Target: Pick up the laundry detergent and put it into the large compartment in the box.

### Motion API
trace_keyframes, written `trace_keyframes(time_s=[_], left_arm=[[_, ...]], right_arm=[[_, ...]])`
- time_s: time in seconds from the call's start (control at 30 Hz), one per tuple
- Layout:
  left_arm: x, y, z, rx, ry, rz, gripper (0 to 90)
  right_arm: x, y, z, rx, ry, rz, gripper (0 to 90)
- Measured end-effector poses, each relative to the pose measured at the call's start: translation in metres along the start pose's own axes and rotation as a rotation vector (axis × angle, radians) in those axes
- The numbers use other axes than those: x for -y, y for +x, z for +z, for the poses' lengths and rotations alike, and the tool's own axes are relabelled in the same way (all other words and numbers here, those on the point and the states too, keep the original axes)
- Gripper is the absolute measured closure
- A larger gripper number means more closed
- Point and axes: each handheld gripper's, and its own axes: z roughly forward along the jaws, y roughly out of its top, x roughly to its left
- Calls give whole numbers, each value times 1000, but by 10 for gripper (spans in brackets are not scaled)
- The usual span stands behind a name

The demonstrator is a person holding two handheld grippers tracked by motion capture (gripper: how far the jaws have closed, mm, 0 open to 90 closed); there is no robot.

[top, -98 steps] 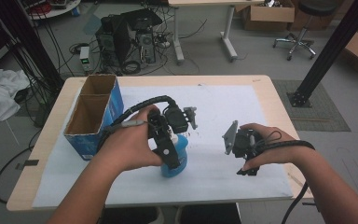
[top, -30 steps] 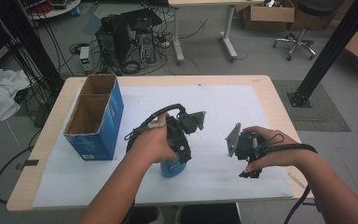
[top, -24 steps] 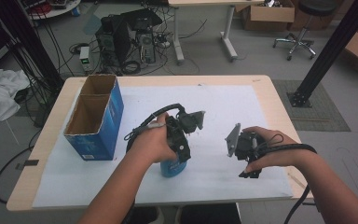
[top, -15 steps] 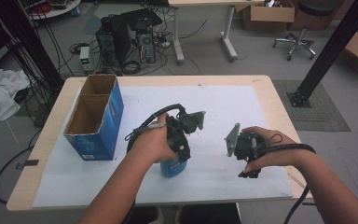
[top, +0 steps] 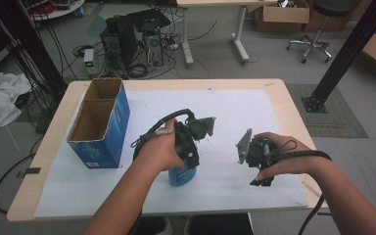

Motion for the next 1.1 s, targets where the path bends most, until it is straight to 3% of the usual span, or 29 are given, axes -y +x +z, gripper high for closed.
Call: trace_keyframes(time_s=[0.63,0.83,1.1], left_arm=[[0,1,-1,-10,6,3,281],[-1,0,0,-5,7,-9,346],[-2,-2,0,-33,34,-2,374]], right_arm=[[-1,-1,2,-4,-7,-2,160],[-1,-1,4,-5,-8,-2,160],[0,-1,3,-6,-13,1,160]])
